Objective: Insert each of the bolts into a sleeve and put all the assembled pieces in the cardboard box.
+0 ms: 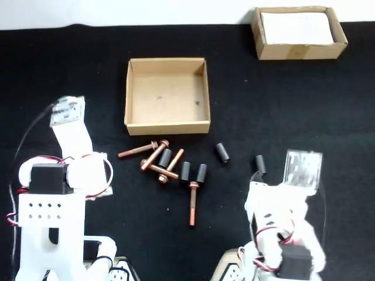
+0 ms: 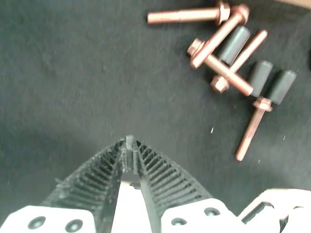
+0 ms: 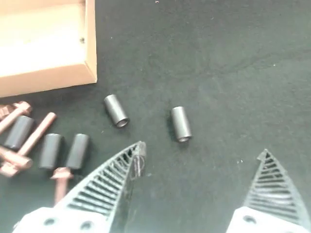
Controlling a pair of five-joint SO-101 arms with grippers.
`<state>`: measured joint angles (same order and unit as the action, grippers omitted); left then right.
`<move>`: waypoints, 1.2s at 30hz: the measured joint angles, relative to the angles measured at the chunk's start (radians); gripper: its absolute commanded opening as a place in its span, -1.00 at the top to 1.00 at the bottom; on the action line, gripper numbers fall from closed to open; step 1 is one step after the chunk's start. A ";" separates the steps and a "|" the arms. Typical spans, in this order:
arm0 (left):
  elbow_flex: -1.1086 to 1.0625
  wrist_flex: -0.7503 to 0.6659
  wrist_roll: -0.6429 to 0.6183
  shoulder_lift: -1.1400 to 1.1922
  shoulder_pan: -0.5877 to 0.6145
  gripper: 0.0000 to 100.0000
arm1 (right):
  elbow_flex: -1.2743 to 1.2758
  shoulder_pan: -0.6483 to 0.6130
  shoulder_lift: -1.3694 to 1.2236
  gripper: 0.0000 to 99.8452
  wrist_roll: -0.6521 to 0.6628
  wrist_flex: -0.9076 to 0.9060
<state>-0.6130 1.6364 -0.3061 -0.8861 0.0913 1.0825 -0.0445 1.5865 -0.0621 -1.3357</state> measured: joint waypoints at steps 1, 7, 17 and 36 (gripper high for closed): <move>0.000 -0.017 0.000 0.000 0.000 0.98 | -0.066 0.000 -0.072 0.35 0.000 -0.025; -0.091 -0.196 0.000 0.000 0.000 0.98 | -0.431 -0.005 -0.577 0.35 0.000 -0.193; -0.465 -0.657 -0.003 0.000 0.000 0.98 | -0.680 -0.051 -1.132 0.60 0.084 -0.195; -0.717 -1.053 -0.003 0.005 0.000 0.98 | -0.476 -0.023 -1.415 0.63 0.193 0.201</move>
<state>-1.3295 0.5838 -0.3092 -0.8815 0.0913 0.6068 -0.0675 0.1718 0.1312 -1.1347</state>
